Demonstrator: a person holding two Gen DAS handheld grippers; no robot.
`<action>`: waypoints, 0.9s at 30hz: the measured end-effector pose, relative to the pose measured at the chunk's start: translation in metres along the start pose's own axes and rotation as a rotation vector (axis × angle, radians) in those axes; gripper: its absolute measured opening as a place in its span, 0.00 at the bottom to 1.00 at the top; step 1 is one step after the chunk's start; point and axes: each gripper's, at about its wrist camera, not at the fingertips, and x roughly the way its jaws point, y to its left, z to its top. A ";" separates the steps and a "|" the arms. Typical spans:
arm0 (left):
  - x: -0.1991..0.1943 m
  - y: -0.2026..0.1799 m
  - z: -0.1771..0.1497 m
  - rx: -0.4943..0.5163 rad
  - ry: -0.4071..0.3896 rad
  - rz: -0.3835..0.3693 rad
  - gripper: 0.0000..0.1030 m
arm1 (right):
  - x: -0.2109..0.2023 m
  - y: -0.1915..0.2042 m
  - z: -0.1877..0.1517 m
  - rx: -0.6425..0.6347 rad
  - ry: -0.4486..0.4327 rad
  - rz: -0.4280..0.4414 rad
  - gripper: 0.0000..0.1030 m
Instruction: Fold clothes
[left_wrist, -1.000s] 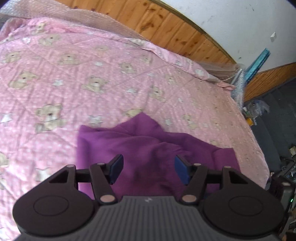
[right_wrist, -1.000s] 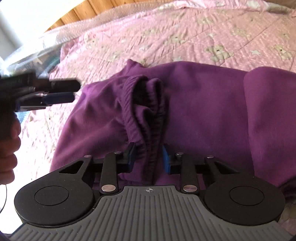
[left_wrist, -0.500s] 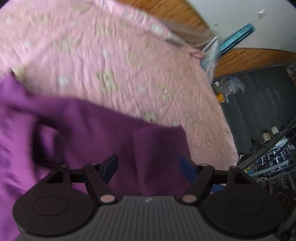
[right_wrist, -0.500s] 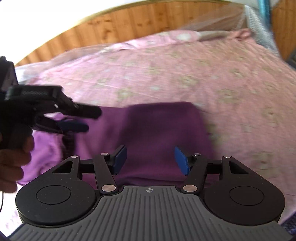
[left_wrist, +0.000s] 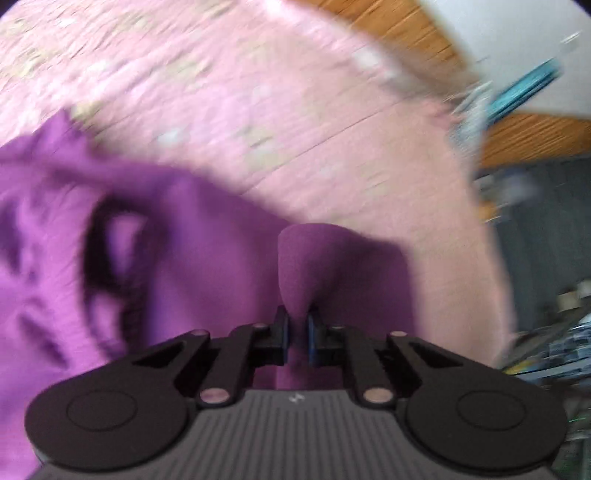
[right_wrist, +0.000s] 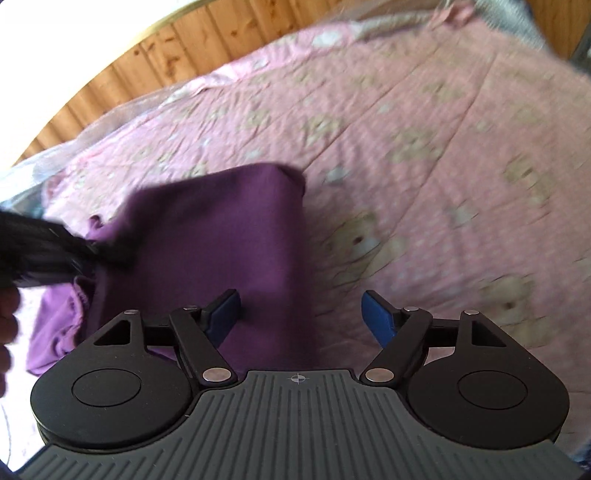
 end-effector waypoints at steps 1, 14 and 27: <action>0.001 0.000 0.000 -0.006 -0.004 0.015 0.18 | 0.002 -0.002 -0.001 0.012 0.009 0.015 0.72; -0.040 -0.124 0.024 0.353 -0.041 -0.001 0.73 | -0.036 0.059 -0.008 -0.309 -0.120 0.058 0.10; -0.095 -0.037 0.042 0.223 -0.030 -0.048 0.10 | -0.068 0.136 -0.027 -0.460 -0.206 0.257 0.53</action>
